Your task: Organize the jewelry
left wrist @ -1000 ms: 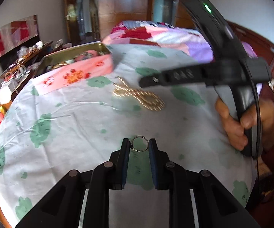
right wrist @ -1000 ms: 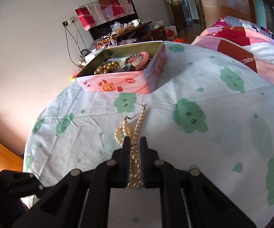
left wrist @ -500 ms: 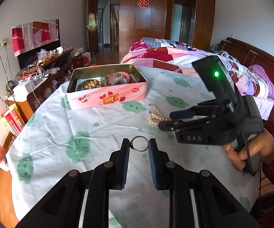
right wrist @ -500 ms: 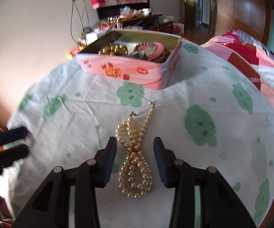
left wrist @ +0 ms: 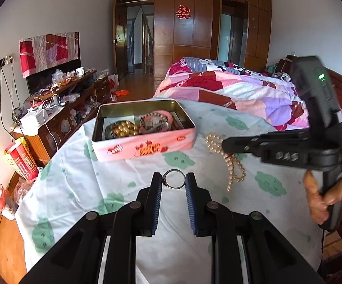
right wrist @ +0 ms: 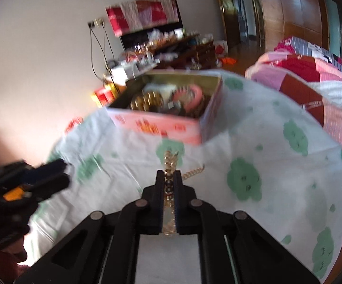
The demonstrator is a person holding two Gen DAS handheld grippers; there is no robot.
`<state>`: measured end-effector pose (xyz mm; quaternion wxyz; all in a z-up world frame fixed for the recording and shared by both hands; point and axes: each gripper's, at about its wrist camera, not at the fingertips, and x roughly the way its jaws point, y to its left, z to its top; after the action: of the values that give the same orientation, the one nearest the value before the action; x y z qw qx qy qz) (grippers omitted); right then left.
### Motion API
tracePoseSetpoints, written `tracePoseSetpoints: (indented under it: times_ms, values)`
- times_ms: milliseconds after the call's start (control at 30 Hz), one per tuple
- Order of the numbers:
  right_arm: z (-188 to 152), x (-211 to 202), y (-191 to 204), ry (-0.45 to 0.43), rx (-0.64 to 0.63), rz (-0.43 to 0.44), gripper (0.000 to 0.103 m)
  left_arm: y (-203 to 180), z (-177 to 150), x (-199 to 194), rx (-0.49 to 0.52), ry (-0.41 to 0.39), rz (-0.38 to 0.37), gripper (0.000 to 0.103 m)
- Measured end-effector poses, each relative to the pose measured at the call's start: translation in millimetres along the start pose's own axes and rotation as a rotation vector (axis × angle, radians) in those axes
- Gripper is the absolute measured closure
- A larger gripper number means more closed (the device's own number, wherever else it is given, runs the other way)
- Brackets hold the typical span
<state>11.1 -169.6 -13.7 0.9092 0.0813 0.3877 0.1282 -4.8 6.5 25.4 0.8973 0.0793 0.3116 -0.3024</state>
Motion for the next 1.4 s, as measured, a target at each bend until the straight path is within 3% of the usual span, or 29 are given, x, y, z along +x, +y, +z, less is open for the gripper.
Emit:
tracePoseSetpoints:
  times_ms: [333, 767, 1067, 1400]
  values:
    - [29.1, -24.1, 11.4, -0.129, 0.035, 0.062, 0.094, 6.3, 24.7, 10.1, -0.014, -0.035, -0.004, 0.083]
    - [92.5, -4.7, -0.2, -0.219, 0.074, 0.054, 0.094, 22.2, 74.6, 41.5, -0.004, -0.094, 0.016, 0.083]
    - [116.4, 45.4, -19.6, -0.195, 0.124, 0.011, 0.094, 43.2, 86.6, 98.0, -0.018, -0.057, 0.09, 0.083]
    - [102.4, 99.5, -37.6, -0.12, 0.181, -0.038, 0.094, 63.3, 83.8, 142.4, -0.067, 0.003, 0.167, 0.082]
